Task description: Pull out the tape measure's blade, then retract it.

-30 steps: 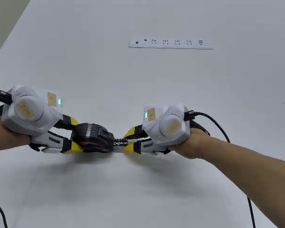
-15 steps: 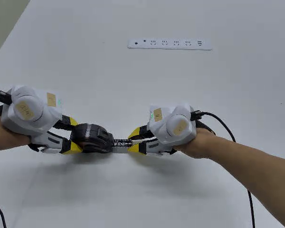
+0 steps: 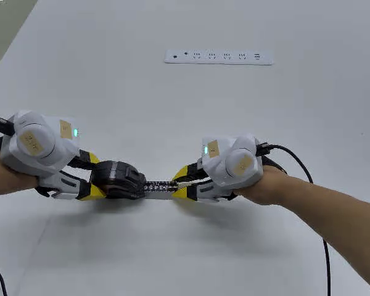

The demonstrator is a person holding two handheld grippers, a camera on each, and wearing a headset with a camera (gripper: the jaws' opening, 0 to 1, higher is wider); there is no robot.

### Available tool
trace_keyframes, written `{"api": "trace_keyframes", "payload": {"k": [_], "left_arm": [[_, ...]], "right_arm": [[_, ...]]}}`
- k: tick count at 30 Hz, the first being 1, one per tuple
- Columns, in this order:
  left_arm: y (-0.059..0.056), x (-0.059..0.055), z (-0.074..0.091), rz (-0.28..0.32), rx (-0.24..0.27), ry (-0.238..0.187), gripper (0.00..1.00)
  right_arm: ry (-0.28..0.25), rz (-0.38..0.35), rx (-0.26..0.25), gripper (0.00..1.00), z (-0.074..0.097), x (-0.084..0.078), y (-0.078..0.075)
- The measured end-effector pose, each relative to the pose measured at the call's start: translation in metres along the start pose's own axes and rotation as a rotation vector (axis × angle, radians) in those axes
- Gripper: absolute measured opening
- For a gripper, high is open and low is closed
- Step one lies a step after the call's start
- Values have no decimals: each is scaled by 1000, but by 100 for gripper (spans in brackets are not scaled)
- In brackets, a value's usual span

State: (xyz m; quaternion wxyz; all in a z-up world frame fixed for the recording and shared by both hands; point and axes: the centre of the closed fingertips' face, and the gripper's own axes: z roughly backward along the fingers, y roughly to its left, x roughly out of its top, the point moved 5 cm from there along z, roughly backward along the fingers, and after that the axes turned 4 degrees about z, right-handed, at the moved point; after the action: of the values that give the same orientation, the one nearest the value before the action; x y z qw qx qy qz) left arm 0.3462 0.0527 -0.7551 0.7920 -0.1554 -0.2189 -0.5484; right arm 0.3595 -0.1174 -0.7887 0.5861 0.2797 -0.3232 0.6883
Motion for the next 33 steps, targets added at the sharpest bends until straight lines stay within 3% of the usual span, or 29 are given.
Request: {"api": "trace_keyframes", "payload": {"k": [33], "left_arm": [[0, 1, -2, 2, -6, 4, 27]], "right_arm": [[11, 0, -3, 11, 23, -21, 3]]}}
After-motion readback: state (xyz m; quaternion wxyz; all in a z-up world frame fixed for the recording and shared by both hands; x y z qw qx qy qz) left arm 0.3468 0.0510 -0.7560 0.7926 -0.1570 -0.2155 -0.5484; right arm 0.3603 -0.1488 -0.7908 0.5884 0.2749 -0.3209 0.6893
